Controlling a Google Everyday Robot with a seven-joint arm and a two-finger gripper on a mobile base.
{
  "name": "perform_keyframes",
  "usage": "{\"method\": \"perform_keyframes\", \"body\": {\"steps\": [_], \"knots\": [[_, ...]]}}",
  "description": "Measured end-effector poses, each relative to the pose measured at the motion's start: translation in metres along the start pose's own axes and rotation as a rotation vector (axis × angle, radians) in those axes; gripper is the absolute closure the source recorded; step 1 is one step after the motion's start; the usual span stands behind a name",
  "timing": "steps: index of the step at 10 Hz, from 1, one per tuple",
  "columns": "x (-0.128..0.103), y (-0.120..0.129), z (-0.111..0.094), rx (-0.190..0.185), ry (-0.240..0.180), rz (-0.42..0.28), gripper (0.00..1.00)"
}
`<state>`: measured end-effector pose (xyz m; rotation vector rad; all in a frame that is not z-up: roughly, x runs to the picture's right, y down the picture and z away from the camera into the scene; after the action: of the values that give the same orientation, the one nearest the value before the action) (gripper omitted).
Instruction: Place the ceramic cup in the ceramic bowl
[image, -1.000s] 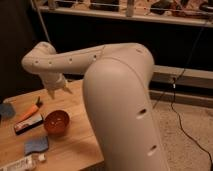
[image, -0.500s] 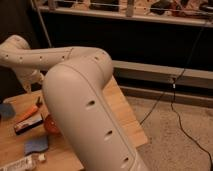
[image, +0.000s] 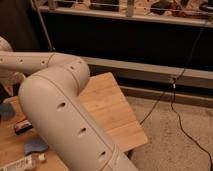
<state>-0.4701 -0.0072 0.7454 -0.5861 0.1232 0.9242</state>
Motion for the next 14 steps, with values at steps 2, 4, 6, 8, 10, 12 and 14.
{"method": "perform_keyframes", "body": {"steps": [2, 4, 6, 8, 10, 12, 14], "knots": [[-0.006, 0.017, 0.005, -0.015, 0.008, -0.037, 0.35], [-0.005, 0.014, 0.004, -0.012, 0.011, -0.034, 0.35], [-0.005, 0.016, 0.005, -0.011, 0.012, -0.036, 0.35], [-0.005, 0.016, 0.005, -0.015, 0.004, -0.038, 0.35], [-0.011, 0.033, 0.011, -0.068, -0.042, -0.07, 0.35], [-0.017, 0.055, 0.021, -0.134, -0.09, -0.118, 0.35], [-0.017, 0.061, 0.031, -0.148, -0.107, -0.155, 0.35]]}}
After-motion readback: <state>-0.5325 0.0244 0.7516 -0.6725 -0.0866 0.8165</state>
